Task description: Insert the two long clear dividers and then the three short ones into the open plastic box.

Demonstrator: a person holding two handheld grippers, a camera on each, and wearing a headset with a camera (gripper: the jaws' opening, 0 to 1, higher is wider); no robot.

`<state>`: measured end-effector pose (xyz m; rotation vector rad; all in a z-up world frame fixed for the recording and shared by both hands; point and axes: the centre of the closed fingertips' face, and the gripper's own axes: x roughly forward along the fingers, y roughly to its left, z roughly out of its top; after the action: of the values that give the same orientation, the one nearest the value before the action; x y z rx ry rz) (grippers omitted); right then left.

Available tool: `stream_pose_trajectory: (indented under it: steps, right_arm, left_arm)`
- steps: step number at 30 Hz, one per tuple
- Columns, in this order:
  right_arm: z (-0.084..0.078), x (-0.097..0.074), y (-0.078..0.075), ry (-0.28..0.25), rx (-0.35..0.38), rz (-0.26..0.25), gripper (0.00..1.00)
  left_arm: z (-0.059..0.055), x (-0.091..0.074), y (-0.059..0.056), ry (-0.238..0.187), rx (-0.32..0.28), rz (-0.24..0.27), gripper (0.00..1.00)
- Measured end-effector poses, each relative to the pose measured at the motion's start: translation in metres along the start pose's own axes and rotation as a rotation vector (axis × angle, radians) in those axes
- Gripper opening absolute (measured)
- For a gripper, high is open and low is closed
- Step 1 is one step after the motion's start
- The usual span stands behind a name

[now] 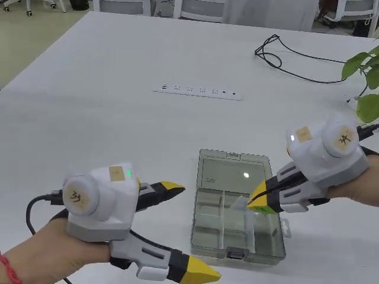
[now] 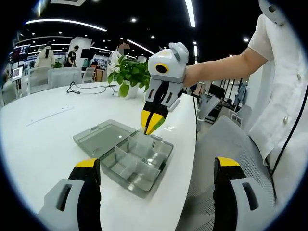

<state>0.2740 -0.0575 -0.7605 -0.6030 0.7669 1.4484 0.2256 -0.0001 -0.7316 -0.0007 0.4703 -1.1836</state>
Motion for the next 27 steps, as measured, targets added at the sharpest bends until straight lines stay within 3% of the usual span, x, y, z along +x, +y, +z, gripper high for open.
stream_pose_trajectory:
  steps: [5, 16, 27]
  right_arm:
    - [0.0, 0.001, -0.001, -0.01, -0.005, -0.004, 0.03]
    - [0.002, 0.01, 0.003, -0.023, -0.089, -0.007, 0.02]
    - [-0.003, 0.024, 0.002, 0.008, -0.093, 0.001, 0.02]
  left_arm:
    - [0.0, 0.0, 0.0, -0.003, -0.002, 0.0, 1.0]
    - [0.0, 0.002, -0.003, -0.004, -0.005, -0.005, 1.0]
    - [-0.001, 0.002, -0.002, -0.001, -0.007, -0.007, 1.0]
